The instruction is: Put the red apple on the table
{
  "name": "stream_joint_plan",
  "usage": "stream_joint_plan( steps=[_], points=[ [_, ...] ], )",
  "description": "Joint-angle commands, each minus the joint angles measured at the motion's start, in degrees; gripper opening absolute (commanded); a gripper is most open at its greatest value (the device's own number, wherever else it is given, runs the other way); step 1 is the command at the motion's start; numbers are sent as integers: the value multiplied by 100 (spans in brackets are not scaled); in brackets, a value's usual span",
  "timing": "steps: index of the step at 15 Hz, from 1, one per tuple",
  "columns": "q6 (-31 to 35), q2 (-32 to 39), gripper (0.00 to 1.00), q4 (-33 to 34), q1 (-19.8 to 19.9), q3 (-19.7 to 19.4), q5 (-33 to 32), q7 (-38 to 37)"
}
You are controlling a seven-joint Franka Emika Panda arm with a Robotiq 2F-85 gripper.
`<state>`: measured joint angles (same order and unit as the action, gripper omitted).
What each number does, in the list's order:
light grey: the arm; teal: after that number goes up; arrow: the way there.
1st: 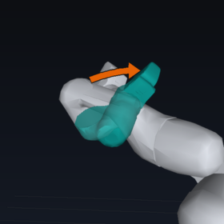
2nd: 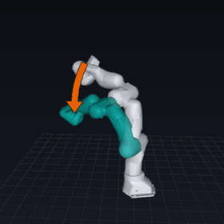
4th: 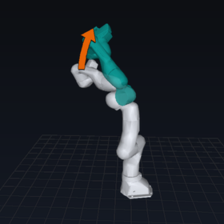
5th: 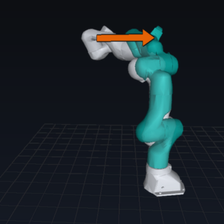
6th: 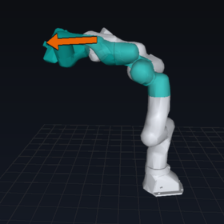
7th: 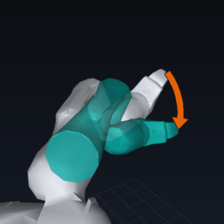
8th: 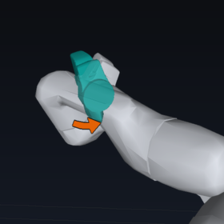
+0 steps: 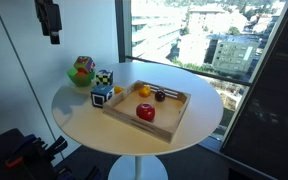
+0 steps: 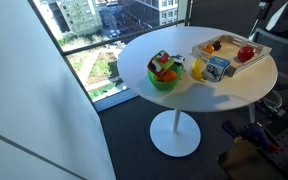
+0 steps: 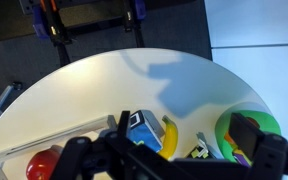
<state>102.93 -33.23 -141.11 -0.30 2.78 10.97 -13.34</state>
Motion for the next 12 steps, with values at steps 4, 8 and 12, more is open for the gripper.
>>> stream_joint_plan(
  steps=[4,8,12],
  points=[
    [542,217,100,-53,273,70,-387,-164],
    [805,371,100,-105,476,9,-734,-238],
    [1081,562,100,-188,699,-75,-1044,-306]
  ],
)
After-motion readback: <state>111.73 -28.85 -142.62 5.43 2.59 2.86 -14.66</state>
